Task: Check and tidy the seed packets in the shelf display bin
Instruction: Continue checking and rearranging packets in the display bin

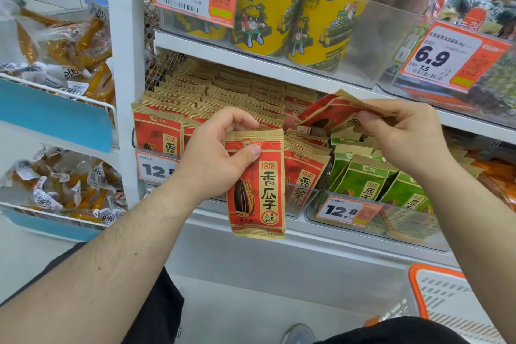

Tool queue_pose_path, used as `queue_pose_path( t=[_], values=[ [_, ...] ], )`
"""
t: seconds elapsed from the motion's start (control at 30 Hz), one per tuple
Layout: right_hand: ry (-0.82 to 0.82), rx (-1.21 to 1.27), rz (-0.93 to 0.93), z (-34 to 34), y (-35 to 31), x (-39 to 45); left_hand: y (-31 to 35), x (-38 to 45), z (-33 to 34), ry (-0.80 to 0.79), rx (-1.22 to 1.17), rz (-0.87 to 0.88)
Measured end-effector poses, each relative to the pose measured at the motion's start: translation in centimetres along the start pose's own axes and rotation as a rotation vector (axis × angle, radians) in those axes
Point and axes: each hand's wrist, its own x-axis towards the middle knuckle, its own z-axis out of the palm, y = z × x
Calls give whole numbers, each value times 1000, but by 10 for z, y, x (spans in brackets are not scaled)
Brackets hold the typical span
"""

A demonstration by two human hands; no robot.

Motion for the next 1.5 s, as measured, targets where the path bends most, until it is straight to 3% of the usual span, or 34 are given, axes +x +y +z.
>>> queue_pose_path(
  t=[0.2,0.43,0.67,0.77,1.33,1.5],
  values=[
    [-184,-163,90,31,-3,20,-2,0,3,-7,7,-12],
    [-180,-174,139,39,-5,21,-4,0,0,6,18,-31],
    [-548,-575,429,66,4,70,-3,0,6,-10,34,-44],
    [-722,-735,375,77,5,83,-4,1,6,-10,33,-44],
    [-670,-814,-13,112,11,103,-7,4,7,-25,86,-68],
    [-700,-677,-55,105,8,91,-8,5,7,-31,87,-70]
  ],
)
